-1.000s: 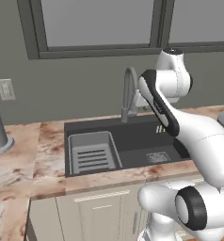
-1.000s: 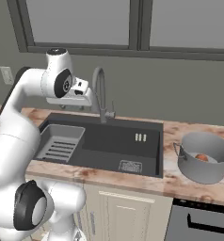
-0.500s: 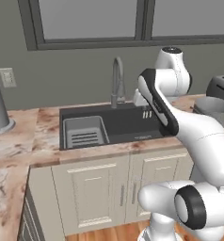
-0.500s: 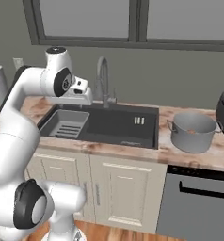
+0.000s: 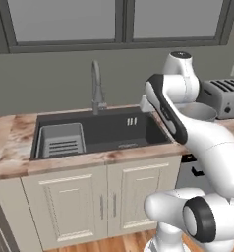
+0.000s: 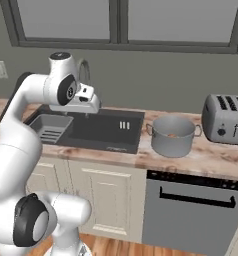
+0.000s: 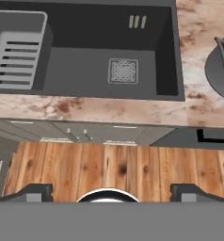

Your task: Dump the onion from the pot into the sink. Then turn on the water and wash the onion. Then turn off the water and put the onion back in the pot.

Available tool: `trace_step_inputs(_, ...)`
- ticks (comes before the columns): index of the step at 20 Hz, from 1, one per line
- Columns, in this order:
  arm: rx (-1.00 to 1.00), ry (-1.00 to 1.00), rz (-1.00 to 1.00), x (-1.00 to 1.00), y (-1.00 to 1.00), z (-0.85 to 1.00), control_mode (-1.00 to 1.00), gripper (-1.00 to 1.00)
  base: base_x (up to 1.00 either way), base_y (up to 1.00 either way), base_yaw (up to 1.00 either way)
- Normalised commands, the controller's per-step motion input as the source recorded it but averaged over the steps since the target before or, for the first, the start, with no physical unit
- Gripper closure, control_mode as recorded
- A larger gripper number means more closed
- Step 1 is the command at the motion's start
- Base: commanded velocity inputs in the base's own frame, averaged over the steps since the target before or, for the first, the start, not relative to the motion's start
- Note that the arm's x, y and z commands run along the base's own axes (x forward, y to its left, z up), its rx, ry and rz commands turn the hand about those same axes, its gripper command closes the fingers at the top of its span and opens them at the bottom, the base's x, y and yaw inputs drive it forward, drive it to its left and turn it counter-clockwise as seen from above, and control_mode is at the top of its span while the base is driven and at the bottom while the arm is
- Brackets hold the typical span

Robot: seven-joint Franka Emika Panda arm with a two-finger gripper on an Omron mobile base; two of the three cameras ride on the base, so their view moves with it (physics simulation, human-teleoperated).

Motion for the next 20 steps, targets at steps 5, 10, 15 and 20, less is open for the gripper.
trace_step_inputs(5,0.00,0.00,0.00,0.00,0.00,0.00,1.00,-1.00,0.54,-0.24,0.00)
trace_step_inputs(10,0.00,0.00,0.00,0.00,0.00,0.00,1.00,-1.00,0.80,-0.19,0.00)
trace_step_inputs(15,0.00,0.00,0.00,0.00,0.00,0.00,1.00,-1.00,0.81,-0.34,0.00)
trace_step_inputs(20,0.00,0.00,0.00,0.00,0.00,0.00,1.00,-1.00,0.84,-0.37,0.02)
